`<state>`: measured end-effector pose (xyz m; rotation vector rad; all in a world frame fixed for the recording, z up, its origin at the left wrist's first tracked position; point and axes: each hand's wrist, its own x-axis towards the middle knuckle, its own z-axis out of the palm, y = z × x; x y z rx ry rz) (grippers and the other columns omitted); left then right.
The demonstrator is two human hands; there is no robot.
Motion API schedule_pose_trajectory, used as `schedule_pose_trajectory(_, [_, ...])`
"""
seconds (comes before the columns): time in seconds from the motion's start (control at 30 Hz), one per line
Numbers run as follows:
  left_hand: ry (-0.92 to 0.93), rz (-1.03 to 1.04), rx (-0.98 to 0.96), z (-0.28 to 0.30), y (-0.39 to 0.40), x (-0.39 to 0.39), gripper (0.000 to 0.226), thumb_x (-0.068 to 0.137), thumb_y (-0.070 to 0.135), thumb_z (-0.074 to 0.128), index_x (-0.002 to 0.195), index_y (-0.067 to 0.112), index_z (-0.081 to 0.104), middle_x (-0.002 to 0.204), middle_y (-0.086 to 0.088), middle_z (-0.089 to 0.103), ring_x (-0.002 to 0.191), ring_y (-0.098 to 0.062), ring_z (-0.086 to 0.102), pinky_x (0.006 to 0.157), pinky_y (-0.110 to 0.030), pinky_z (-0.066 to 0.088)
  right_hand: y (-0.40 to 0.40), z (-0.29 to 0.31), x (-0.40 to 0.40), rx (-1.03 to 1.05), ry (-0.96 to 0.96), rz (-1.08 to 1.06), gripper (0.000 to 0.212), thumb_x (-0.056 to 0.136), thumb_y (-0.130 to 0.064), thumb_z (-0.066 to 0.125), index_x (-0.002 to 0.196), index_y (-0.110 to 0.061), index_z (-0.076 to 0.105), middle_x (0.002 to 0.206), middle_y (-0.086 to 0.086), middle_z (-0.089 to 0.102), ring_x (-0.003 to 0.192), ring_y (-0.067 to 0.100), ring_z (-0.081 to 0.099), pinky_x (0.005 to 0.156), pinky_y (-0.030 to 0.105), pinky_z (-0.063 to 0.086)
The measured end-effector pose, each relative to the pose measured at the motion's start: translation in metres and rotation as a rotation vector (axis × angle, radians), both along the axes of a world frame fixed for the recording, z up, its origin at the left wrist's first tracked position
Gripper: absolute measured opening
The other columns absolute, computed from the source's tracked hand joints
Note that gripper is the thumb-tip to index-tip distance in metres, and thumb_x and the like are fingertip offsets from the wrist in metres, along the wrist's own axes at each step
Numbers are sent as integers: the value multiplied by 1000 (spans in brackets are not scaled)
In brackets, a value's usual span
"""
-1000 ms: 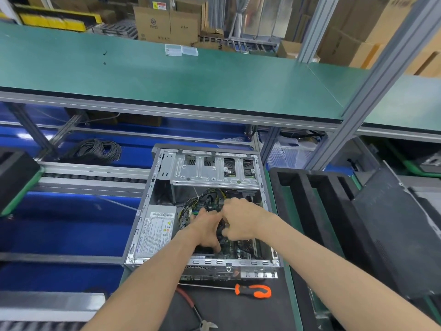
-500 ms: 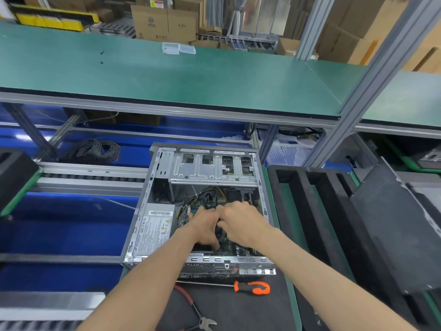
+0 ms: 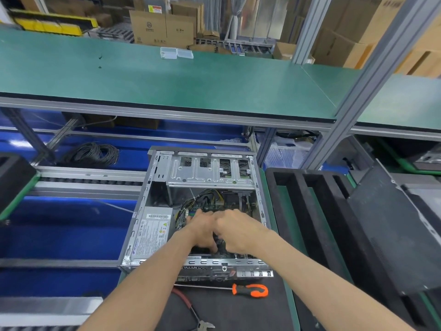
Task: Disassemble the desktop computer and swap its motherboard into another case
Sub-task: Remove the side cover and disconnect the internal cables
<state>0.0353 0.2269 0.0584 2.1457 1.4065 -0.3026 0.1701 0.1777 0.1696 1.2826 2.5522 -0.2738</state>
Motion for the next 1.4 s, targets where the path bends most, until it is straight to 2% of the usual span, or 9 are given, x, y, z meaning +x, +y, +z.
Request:
schedule_pose_trajectory(0.27, [-58, 24, 16, -3, 1, -3, 103, 55, 45, 88, 140, 35, 33, 120, 6, 48, 120, -29, 33, 102, -56, 35, 13, 7, 15, 58, 31, -171, 24, 97, -30, 54, 106, -7, 56, 93, 13, 50, 94, 38, 57, 68, 39, 41])
schedule_pose_trajectory(0.37, [-48, 34, -1, -6, 2, 0, 89, 56, 45, 87, 133, 33, 44, 123, 7, 49, 125, -30, 30, 105, -57, 30, 8, 9, 3, -5, 45, -114, 7, 92, -14, 61, 92, -9, 55, 76, 3, 31, 78, 31, 49, 63, 38, 38])
schedule_pose_trajectory(0.5, [48, 11, -44, -7, 3, 0, 70, 63, 48, 81, 127, 36, 56, 120, 11, 46, 128, -32, 25, 109, -57, 25, 3, 14, -10, -41, 24, 87, 19, 77, 3, 68, 77, -11, 54, 72, 2, 37, 54, 21, 36, 58, 37, 40])
schedule_pose_trajectory(0.6, [-5, 29, -19, -9, 3, 1, 80, 60, 48, 84, 131, 34, 51, 117, 8, 44, 127, -32, 27, 105, -55, 28, 9, 13, -6, 3, 19, 35, 12, 83, -14, 66, 91, -8, 60, 89, 8, 54, 78, 30, 56, 64, 37, 44])
schedule_pose_trajectory(0.7, [-57, 41, -16, -10, 4, -1, 102, 57, 47, 88, 143, 37, 34, 134, 8, 45, 130, -32, 26, 108, -58, 25, 15, 11, 3, 81, -15, -174, 37, 96, -36, 51, 115, -6, 60, 107, 15, 58, 99, 37, 58, 71, 41, 42])
schedule_pose_trajectory(0.87, [2, 16, 6, -9, 4, 0, 87, 58, 49, 87, 134, 31, 47, 123, 7, 47, 127, -31, 29, 105, -56, 29, 8, 13, -7, 13, 4, -84, 19, 90, -11, 60, 108, -4, 60, 84, 5, 36, 84, 34, 54, 63, 38, 37])
schedule_pose_trajectory(1.0, [102, -26, -37, -9, 5, 1, 67, 65, 53, 81, 126, 35, 59, 137, 3, 43, 134, -34, 21, 113, -61, 21, 6, 15, -14, 0, 22, 61, 20, 81, 0, 68, 102, -1, 66, 85, 10, 47, 68, 27, 42, 60, 35, 38])
schedule_pose_trajectory(1.23, [-25, 21, 2, -15, 6, -2, 108, 54, 50, 88, 143, 38, 28, 133, 4, 46, 128, -33, 29, 107, -59, 28, 15, 13, 5, 41, 4, -193, 28, 98, -31, 52, 111, -7, 60, 95, 12, 47, 96, 37, 57, 68, 39, 40])
schedule_pose_trajectory(1.4, [179, -63, -3, -16, 10, 3, 73, 65, 61, 77, 127, 32, 53, 132, 3, 48, 128, -35, 29, 111, -58, 26, 2, 15, -12, 15, 32, -6, 21, 84, -2, 64, 105, -1, 64, 86, 10, 47, 77, 30, 54, 61, 37, 37])
